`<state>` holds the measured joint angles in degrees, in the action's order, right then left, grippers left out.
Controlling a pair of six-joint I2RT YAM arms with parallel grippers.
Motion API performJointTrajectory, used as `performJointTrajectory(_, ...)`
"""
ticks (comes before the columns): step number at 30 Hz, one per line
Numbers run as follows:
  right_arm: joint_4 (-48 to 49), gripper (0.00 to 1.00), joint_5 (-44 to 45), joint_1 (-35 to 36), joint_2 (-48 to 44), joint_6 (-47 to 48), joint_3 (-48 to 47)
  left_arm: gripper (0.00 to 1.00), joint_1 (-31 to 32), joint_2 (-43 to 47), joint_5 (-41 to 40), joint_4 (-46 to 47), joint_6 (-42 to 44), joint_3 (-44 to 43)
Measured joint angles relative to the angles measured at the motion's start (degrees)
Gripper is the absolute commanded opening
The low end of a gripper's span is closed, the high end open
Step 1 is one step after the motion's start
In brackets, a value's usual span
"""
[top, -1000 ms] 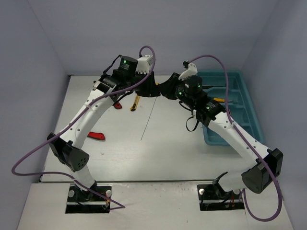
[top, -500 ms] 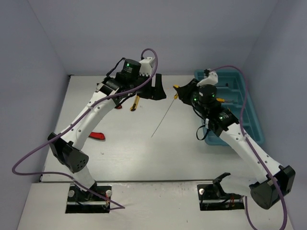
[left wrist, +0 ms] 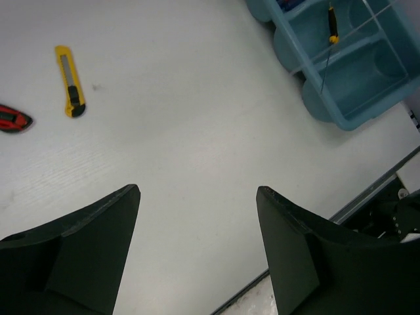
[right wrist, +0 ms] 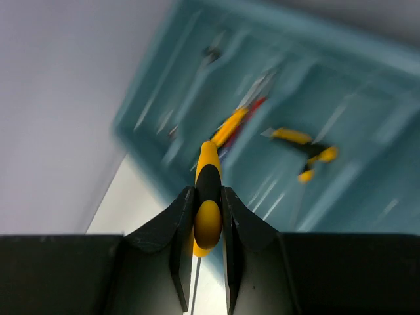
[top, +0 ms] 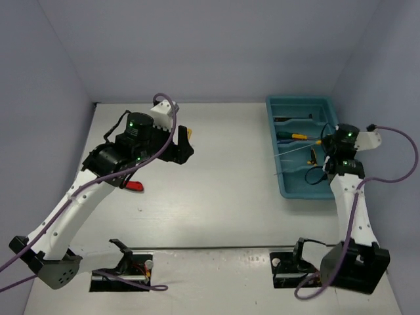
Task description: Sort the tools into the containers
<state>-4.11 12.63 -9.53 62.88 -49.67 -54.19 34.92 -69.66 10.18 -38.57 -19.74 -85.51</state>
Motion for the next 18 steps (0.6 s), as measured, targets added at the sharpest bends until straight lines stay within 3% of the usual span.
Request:
performJointTrajectory(6,0.2,0.00,-3.6,-12.1,10.6,-2.3,-0.5,0.72,0.0,9.6,-3.3,-1.0,0.5,8.7)
performJointTrajectory(13,0.5,0.01,-8.2,-17.7,20.3,-3.7,-0.7,0.72,0.0,14.2,-7.5,-3.1,0.7,13.0)
performJointTrajectory(15,0.6,0.07,-9.6,-18.5,22.3,-3.6,-1.4,0.72,0.0,14.4,-8.0,-3.3,0.8,13.2)
performJointTrajectory(18,0.7,0.30,-12.2,-19.3,25.5,-2.6,-3.5,0.72,0.0,14.3,-8.5,-3.4,1.0,13.2)
